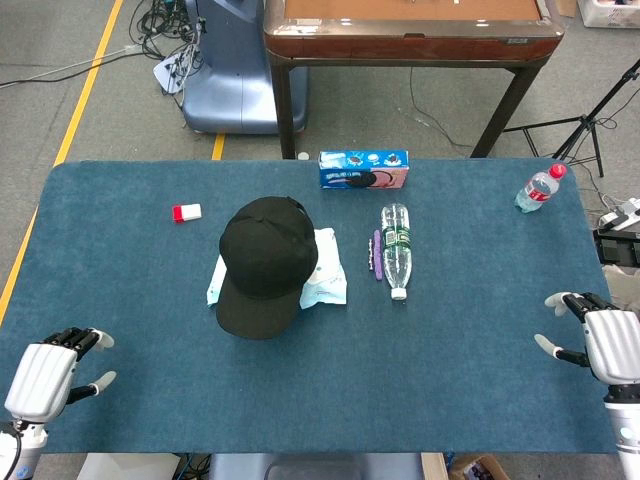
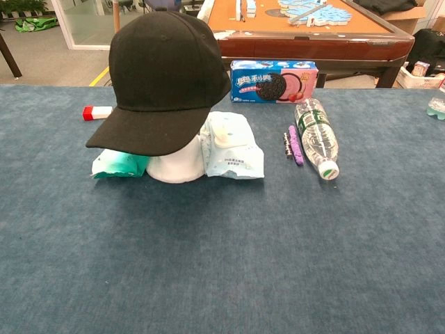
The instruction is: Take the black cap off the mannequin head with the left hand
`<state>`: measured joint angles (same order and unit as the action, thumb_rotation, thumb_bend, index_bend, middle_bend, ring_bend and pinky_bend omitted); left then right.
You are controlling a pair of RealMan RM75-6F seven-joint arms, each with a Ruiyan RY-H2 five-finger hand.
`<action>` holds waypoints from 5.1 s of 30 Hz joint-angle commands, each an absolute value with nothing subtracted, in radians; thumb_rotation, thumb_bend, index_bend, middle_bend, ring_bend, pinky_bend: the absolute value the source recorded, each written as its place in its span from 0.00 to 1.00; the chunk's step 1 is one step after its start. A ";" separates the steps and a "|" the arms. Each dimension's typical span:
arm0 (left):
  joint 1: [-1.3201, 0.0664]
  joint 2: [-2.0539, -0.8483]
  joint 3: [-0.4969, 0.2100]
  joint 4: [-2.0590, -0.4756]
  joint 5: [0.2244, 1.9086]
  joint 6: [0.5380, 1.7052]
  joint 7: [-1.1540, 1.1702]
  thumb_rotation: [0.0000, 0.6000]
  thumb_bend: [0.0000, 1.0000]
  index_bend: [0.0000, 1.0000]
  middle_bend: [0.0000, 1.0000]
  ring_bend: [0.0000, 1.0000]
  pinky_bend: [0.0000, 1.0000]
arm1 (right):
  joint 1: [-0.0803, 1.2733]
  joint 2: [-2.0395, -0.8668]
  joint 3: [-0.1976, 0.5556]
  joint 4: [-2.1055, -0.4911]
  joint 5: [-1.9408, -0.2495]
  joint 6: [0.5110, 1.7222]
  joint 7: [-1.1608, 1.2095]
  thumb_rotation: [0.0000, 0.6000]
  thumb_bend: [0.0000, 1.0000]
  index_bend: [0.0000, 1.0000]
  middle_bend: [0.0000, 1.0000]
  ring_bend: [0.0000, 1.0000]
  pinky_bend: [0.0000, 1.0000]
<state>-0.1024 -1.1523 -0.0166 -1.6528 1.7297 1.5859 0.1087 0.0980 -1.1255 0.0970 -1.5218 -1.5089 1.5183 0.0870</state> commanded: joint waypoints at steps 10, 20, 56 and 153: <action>-0.188 -1.189 -0.021 -1.693 1.866 1.570 0.117 1.00 0.00 0.60 0.69 0.57 0.65 | 0.095 -1.121 0.100 -1.520 -1.505 1.520 0.101 1.00 0.10 0.44 0.52 0.42 0.57; -0.257 -1.262 -0.041 -1.717 1.901 1.494 0.210 1.00 0.00 0.61 0.70 0.58 0.65 | 0.090 -1.114 0.103 -1.517 -1.501 1.524 0.120 1.00 0.10 0.44 0.52 0.42 0.57; -0.442 -1.441 -0.117 -1.653 1.759 1.305 0.351 1.00 0.00 0.62 0.72 0.59 0.65 | 0.075 -1.085 0.132 -1.490 -1.453 1.520 0.236 1.00 0.10 0.44 0.52 0.42 0.57; -0.540 -1.607 -0.137 -1.488 1.805 1.487 0.408 1.00 0.27 0.46 0.74 0.61 0.67 | 0.083 -1.080 0.131 -1.468 -1.453 1.489 0.277 1.00 0.10 0.44 0.52 0.42 0.57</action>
<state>-0.5405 -1.6068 -0.1373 -1.4879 1.8041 1.4862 0.4077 0.0833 -1.0803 0.1314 -1.4676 -1.4531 1.4887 0.2767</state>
